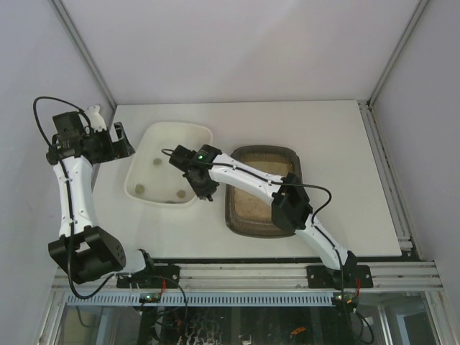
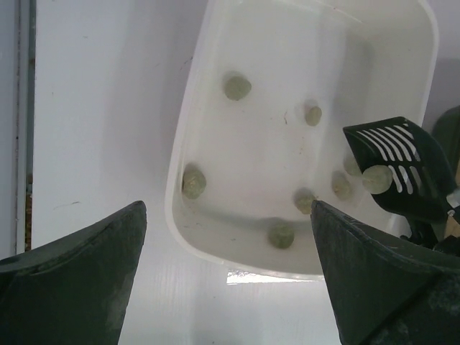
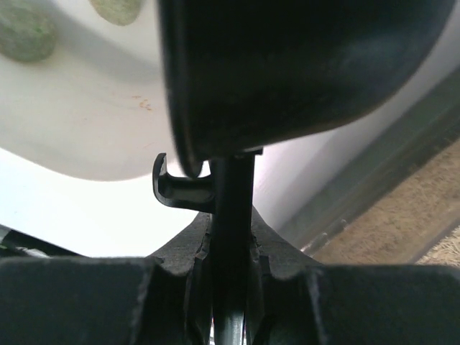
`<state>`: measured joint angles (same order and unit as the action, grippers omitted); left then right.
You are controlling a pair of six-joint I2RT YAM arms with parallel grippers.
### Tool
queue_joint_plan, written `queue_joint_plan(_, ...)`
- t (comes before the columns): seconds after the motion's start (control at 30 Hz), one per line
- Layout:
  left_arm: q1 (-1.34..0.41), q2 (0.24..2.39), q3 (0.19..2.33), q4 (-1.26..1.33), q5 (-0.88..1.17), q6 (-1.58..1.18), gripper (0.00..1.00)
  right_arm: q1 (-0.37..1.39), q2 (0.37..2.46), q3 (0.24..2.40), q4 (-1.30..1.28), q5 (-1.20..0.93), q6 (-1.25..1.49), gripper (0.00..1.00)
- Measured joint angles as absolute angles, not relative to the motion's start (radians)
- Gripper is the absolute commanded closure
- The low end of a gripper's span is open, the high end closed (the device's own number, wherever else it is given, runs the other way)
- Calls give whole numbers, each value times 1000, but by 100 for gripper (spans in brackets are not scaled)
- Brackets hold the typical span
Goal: Clean the litter box
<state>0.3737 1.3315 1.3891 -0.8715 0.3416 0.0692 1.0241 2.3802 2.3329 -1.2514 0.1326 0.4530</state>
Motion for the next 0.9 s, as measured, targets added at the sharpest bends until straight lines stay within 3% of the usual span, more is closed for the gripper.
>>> queue_joint_plan(0.17, 374, 1332, 1386, -854, 318, 70, 0, 1031, 2328, 2263, -1221, 206, 412, 100)
queue_joint_plan(0.5, 374, 1316, 1348, -820, 264, 71, 0, 1139, 2314, 2333, -1158, 430, 187, 100)
queue_joint_plan(0.9, 374, 1308, 1336, -797, 246, 69, 0, 1150, 2314, 2297, -1069, 550, 115, 100)
